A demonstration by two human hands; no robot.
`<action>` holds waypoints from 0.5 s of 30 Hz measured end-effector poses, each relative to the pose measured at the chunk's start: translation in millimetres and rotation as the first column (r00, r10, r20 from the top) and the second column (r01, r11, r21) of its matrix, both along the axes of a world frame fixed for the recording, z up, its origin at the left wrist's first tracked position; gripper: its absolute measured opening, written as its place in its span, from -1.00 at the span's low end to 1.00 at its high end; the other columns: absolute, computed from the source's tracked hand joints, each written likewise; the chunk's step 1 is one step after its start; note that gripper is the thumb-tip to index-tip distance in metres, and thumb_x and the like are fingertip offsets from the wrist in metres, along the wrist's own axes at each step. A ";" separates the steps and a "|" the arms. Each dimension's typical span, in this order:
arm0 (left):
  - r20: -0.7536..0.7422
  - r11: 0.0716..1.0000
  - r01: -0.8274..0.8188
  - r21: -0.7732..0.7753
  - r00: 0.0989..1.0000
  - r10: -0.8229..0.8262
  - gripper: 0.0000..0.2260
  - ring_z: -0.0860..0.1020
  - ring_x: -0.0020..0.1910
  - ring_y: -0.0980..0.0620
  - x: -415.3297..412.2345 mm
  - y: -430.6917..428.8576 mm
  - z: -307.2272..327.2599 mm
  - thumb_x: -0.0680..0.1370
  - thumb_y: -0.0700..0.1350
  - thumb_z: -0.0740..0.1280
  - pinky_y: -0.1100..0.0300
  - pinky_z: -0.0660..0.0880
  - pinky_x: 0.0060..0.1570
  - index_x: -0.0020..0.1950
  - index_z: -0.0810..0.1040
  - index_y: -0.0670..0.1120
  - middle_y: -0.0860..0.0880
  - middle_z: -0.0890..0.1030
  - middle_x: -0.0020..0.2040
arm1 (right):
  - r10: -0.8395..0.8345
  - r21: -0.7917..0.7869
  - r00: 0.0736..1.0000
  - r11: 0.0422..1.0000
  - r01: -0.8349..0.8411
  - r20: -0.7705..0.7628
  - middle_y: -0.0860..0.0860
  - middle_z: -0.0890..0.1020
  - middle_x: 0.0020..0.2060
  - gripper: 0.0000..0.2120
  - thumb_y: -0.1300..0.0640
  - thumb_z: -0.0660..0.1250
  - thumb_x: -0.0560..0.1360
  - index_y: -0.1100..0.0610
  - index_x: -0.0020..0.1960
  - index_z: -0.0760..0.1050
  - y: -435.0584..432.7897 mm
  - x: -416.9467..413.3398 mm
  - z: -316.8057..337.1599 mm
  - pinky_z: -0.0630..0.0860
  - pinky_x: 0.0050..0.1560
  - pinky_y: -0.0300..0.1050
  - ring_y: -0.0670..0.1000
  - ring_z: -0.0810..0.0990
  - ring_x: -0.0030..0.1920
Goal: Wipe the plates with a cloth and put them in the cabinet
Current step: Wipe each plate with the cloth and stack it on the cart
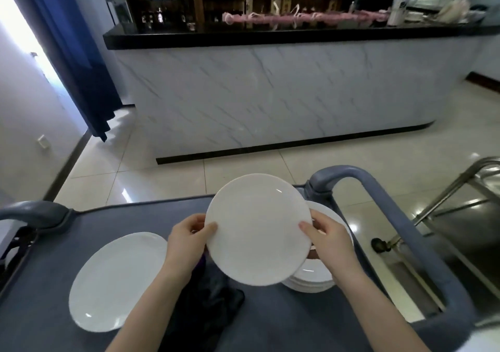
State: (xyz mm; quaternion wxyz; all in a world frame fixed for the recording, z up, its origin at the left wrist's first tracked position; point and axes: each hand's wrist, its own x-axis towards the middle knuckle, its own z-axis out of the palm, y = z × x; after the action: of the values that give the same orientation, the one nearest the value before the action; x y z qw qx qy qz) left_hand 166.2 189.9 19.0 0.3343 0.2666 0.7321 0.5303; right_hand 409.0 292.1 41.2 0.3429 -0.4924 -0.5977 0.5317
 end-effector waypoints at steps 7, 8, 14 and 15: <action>0.058 0.999 0.040 0.001 0.997 -0.040 -0.78 0.70 -0.19 0.14 54.8 49.9 -17.4 0.52 -0.25 0.43 0.26 0.61 -0.23 0.00 0.70 0.08 0.10 0.74 -0.18 | -0.086 0.094 0.967 0.993 0.066 0.238 0.04 0.68 -0.14 -0.77 0.23 0.31 0.56 -0.09 0.01 0.62 42.7 58.9 -15.5 0.61 -0.33 -0.16 0.08 0.64 -0.13; 0.064 0.999 0.049 -0.006 0.997 -0.048 -0.76 0.70 -0.19 0.16 62.2 54.7 -20.3 0.52 -0.26 0.42 0.26 0.61 -0.20 -0.01 0.69 0.11 0.11 0.74 -0.19 | -0.100 0.097 0.963 0.992 0.077 0.250 -0.01 0.68 -0.16 -0.75 0.24 0.32 0.55 -0.07 0.07 0.63 48.2 65.9 -19.3 0.56 -0.36 -0.24 0.05 0.64 -0.14; 0.084 0.990 0.089 -0.106 0.993 -0.080 -0.66 0.71 -0.13 0.11 88.6 72.8 -38.6 0.54 -0.30 0.37 0.10 0.62 0.05 -0.01 0.68 0.18 0.11 0.74 -0.13 | -0.136 0.073 0.936 0.990 0.118 0.326 -0.11 0.68 -0.22 -0.71 0.27 0.33 0.51 -0.01 0.13 0.66 69.6 87.5 -41.6 0.50 -0.18 -0.20 -0.04 0.62 -0.13; 0.084 0.990 0.081 -0.115 0.994 -0.072 -0.66 0.71 -0.13 0.10 89.9 74.2 -40.7 0.54 -0.31 0.37 0.08 0.63 0.06 -0.01 0.69 0.17 0.10 0.73 -0.13 | -0.138 0.073 0.934 0.990 0.120 0.330 -0.11 0.68 -0.23 -0.70 0.28 0.34 0.51 0.00 0.15 0.65 71.5 89.0 -44.9 0.50 -0.17 -0.20 -0.04 0.62 -0.14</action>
State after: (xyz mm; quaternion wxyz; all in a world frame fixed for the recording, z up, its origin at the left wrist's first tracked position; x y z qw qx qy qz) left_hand 256.1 264.1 -21.7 0.3984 0.2528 0.7374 0.4832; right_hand 498.1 363.6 -3.8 0.2835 -0.6044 -0.6272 0.4013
